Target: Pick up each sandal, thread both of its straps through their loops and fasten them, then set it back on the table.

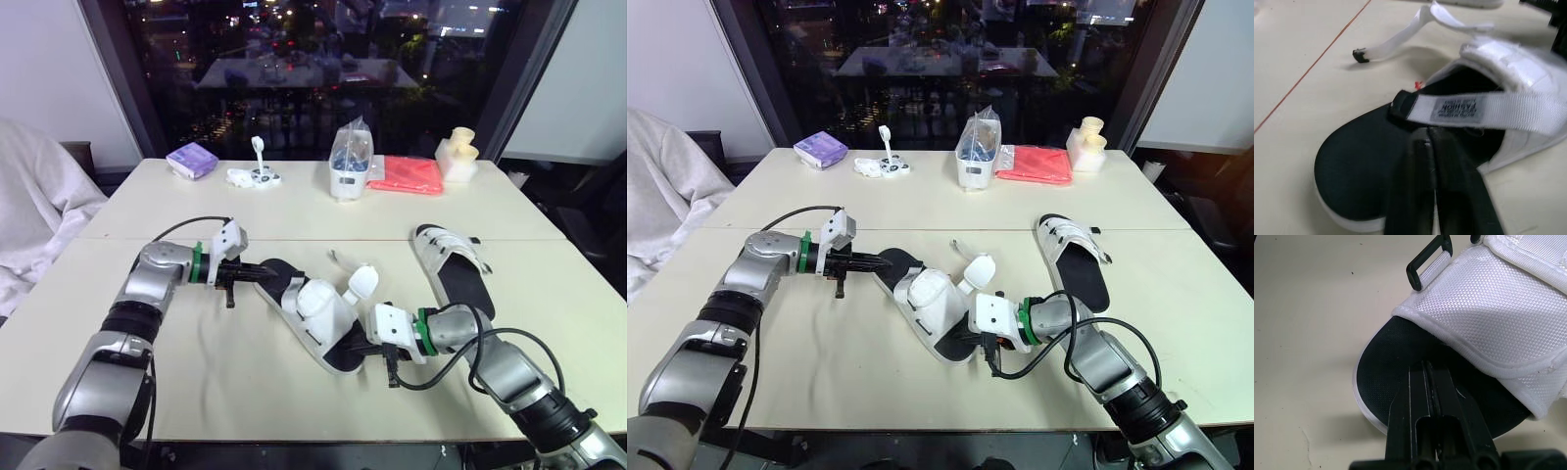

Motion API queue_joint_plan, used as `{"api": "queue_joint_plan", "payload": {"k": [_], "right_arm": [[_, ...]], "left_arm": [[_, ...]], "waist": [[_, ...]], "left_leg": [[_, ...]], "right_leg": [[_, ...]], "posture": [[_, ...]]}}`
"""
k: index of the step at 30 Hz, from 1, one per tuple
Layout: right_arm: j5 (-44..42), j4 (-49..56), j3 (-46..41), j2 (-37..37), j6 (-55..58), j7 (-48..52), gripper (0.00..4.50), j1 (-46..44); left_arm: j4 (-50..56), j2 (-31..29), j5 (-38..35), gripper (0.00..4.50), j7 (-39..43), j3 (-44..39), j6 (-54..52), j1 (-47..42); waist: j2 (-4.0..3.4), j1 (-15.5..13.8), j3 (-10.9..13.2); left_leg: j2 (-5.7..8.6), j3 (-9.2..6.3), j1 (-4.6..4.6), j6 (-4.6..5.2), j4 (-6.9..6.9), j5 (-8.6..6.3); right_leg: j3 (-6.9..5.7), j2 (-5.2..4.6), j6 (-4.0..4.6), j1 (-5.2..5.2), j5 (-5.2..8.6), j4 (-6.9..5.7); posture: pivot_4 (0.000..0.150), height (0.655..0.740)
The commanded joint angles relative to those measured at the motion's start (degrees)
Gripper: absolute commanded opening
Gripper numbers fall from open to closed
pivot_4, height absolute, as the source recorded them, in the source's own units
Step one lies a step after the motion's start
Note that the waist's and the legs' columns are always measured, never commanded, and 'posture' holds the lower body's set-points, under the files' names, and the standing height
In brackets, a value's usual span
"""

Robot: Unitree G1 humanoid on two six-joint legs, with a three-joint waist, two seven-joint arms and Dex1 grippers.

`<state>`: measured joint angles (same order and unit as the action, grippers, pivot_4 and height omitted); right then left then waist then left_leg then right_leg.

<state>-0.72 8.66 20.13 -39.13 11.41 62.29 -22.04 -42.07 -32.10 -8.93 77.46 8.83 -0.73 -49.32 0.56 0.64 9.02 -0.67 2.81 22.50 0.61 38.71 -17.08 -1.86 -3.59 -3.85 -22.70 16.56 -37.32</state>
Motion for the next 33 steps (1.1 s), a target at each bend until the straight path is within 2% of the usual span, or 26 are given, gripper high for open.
{"api": "queue_joint_plan", "payload": {"k": [1, 10, 13, 21, 26, 30, 33], "right_arm": [[1.4, -1.6, 1.2, -0.2, 0.6, 0.4, 0.00, 0.6], [1.6, -1.4, 1.2, -0.5, 0.6, 0.4, 0.00, 0.6], [1.7, -1.1, 1.3, -0.5, 0.8, 0.4, 0.00, 0.6], [-0.9, -0.1, -1.0, 1.0, 4.3, -0.8, 0.00, -0.8], [-7.0, 5.4, -4.5, 4.4, 12.8, -2.7, 0.00, -1.5], [-10.4, 9.0, -5.4, 7.6, 17.8, -5.0, 0.00, -0.5], [-10.6, 9.8, -3.8, 9.3, 18.3, -6.4, 0.00, 1.3]], "left_arm": [[1.2, 0.3, 1.9, 0.02, 1.5, 1.2, 4.4, 1.3], [-2.5, 6.8, 4.1, 0.02, -0.1, 2.8, 7.8, 0.1], [-2.8, 8.2, 3.2, 0.02, 2.0, 2.6, 7.3, -0.2], [8.4, 5.2, -1.0, 0.02, 13.0, 3.5, -4.0, 3.4], [14.5, 4.1, -2.1, 0.02, 13.2, 2.9, -8.9, 5.8], [17.4, 4.2, -2.5, 0.02, 11.2, 2.3, -10.6, 7.4], [18.5, 4.4, -2.5, 0.02, 9.0, 2.1, -10.8, 8.6]], "waist": [[0.00, 0.0, 0.0], [0.00, 0.0, 0.0], [0.00, 0.1, 0.0], [0.00, 0.2, 0.0], [-0.01, 0.1, 0.0], [-0.01, 0.0, 0.0], [-0.01, 0.0, 0.0]], "left_leg": [[0.00, 0.00, 0.00, 0.00, 0.00, 0.00], [0.00, 0.00, 0.03, 0.01, -0.01, -0.02], [0.00, 0.00, 0.03, 0.01, -0.01, -0.02], [0.00, 0.01, 0.06, 0.01, -0.03, -0.02], [-0.01, -0.01, 0.09, 0.01, -0.02, -0.02], [-0.01, -0.04, 0.80, 0.00, 0.15, -0.01], [0.00, -0.03, 0.93, 0.00, 0.20, -0.01]], "right_leg": [[0.00, -0.01, 0.00, 0.00, 0.00, 0.00], [0.00, -0.04, 0.01, -0.04, 0.00, 0.00], [0.00, -0.04, 0.01, -0.04, 0.00, 0.00], [0.00, -0.04, 0.01, -0.06, -0.01, 0.00], [0.00, -0.04, 0.02, -0.09, 0.00, 0.00], [-0.01, -0.04, 0.00, -0.79, -0.01, -0.17], [-0.01, -0.04, -0.01, -0.91, -0.02, -0.19]], "posture": [[0.150, 0.7400], [0.150, 0.7400], [0.150, 0.7400], [0.150, 0.7400], [0.150, 0.7400], [0.150, 0.7400], [0.150, 0.7400]]}}
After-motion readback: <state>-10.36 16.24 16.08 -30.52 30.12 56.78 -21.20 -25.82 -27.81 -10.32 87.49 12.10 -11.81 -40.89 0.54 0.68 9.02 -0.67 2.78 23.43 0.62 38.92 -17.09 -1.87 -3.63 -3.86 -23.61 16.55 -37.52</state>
